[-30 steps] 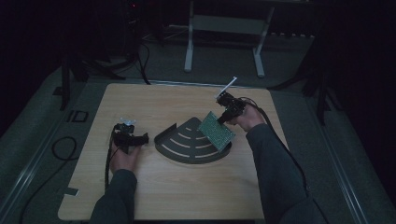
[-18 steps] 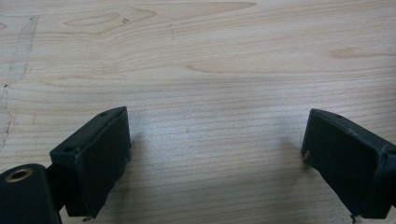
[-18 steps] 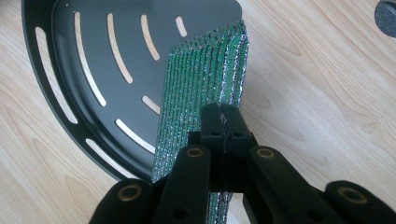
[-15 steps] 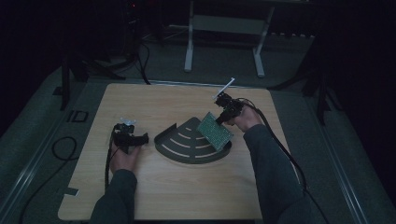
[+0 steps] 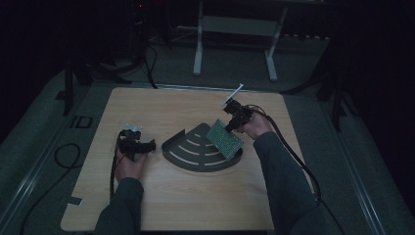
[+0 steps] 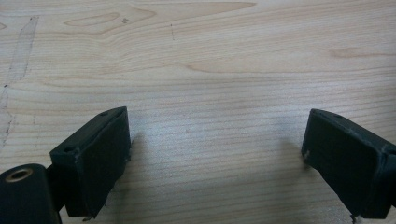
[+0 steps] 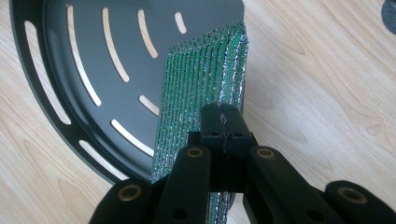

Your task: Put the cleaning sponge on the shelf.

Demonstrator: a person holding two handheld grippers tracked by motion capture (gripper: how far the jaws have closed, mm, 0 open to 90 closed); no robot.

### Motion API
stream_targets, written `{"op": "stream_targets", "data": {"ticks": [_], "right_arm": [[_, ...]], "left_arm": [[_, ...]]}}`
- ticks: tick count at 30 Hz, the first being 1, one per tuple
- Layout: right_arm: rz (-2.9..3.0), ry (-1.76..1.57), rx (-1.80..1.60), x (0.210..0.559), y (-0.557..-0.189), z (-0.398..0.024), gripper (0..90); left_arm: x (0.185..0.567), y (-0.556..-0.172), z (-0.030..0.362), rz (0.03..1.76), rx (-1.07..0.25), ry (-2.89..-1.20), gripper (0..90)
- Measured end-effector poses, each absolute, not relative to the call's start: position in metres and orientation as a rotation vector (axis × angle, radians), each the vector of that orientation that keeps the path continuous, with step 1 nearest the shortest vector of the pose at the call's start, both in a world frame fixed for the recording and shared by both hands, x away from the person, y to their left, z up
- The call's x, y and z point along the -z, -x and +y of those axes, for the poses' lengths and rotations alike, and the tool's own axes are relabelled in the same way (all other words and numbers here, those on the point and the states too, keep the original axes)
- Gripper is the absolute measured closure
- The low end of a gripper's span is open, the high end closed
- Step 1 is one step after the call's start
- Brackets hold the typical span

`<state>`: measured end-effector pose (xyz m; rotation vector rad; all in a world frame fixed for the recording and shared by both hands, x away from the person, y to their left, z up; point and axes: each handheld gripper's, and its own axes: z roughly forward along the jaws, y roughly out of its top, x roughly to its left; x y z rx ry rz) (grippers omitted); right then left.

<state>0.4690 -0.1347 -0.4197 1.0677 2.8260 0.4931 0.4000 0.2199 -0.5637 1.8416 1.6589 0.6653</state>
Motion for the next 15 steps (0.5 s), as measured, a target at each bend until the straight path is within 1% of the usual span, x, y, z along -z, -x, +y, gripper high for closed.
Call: {"op": "stream_targets", "data": {"ticks": [15], "right_arm": [[2.854, -1.053, -0.466, 0.433, -0.468, -0.128, 89.8]], "left_arm": [[0.564, -0.400, 0.220, 1.659, -0.665, -1.842, 8.4]]}}
